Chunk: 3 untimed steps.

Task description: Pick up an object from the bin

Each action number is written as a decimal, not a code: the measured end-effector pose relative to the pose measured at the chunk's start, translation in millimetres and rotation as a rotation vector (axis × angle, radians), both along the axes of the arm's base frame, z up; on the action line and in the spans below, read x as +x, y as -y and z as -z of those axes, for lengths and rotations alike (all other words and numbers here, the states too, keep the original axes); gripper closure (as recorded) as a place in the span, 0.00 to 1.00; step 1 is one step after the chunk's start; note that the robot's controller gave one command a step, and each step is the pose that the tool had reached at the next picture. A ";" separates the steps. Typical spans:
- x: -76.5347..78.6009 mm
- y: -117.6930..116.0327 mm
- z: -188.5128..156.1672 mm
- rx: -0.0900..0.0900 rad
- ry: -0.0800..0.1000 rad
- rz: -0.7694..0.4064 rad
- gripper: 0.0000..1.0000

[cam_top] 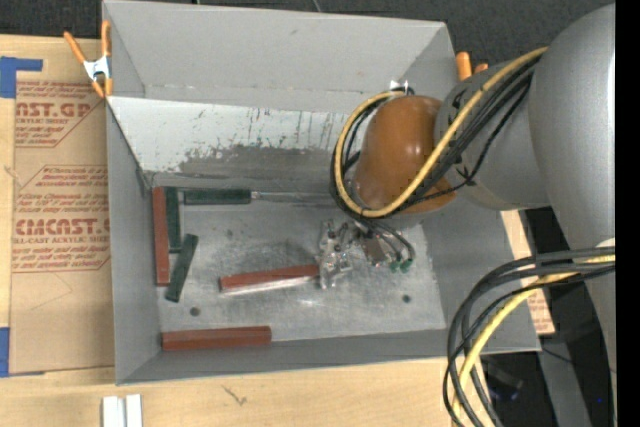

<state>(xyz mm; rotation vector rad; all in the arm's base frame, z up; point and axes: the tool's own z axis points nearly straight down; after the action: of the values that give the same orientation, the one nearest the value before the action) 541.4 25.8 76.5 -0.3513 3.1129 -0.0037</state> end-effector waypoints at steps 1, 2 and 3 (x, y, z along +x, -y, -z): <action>0.0 0.0 0.0 0.000 0.000 0.000 1.00; 1.6 -2.4 -58.3 0.001 -0.013 -0.035 1.00; -10.2 -9.8 -142.4 0.001 -0.006 -0.076 0.00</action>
Offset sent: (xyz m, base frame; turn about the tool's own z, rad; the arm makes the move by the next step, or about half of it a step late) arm 0.0094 0.0025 0.1266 -0.0682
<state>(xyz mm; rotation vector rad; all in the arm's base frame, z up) 531.2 35.6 218.9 -0.4695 3.1036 0.0001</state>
